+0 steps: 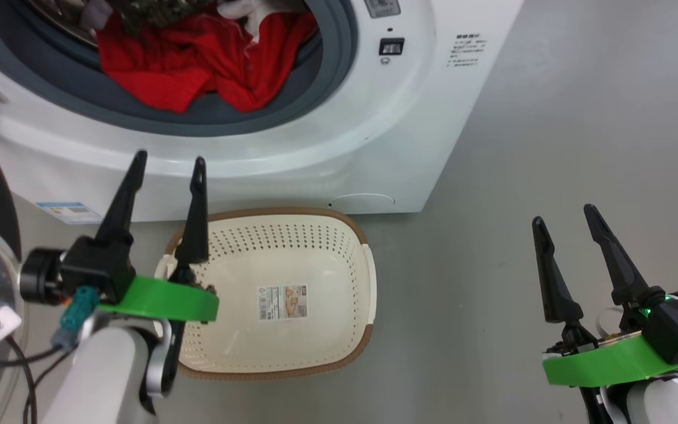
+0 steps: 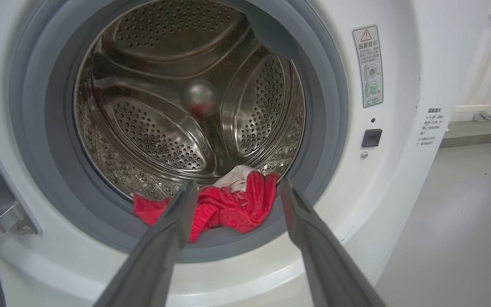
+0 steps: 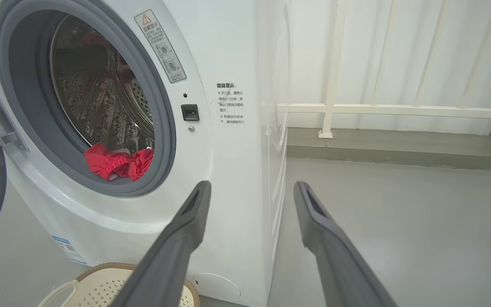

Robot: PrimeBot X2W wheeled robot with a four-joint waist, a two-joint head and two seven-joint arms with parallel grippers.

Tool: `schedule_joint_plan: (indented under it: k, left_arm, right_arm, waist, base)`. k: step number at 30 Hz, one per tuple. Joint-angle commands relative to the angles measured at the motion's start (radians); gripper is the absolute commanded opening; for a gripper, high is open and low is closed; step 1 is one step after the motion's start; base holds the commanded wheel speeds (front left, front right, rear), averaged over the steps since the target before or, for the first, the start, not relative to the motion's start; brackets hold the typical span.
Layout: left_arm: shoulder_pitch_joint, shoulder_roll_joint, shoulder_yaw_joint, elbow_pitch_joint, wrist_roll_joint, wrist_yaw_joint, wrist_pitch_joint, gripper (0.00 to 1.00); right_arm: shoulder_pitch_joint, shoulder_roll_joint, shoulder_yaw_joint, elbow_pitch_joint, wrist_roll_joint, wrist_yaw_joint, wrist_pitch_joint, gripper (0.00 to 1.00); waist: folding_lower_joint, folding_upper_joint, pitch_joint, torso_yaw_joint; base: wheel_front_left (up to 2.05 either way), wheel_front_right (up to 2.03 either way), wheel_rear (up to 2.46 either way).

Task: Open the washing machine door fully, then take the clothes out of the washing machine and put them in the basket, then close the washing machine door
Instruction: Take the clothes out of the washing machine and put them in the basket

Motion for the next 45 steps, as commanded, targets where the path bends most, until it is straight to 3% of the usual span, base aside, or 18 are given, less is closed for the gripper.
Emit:
schedule_joint_plan:
  k: [1,25,36,45]
  left_arm:
    - [-0.052,0.029,0.035,-0.004,0.015,-0.011,-0.011,1.0]
    - [-0.441,0.092,0.104,0.314,0.073,-0.042,-0.012,1.0]
    - [-0.582,0.134,0.051,0.497,0.143,-0.052,-0.008,1.0]
    - [-0.692,0.165,0.004,0.665,0.185,-0.058,0.055,1.0]
  right_arm:
    - [-0.03,-0.013,0.031,-0.023,-0.001,0.006,-0.006,1.0]
    - [-0.115,-0.013,0.068,-0.002,0.021,0.006,-0.006,1.0]
    - [-0.135,-0.013,0.081,0.009,0.036,0.006,-0.006,1.0]
    - [-0.149,-0.013,0.097,0.02,0.052,0.006,-0.006,1.0]
  waist:
    - [0.0,-0.0001,0.031,-0.019]
    - [0.0,-0.0001,0.175,-0.117]
    - [0.0,-0.0001,0.212,-0.152]
    - [0.0,-0.0001,0.235,-0.178]
  base:
    - [0.0,0.0,0.0]
    - [0.0,0.0,0.0]
    - [0.0,0.0,0.0]
    - [0.0,0.0,0.0]
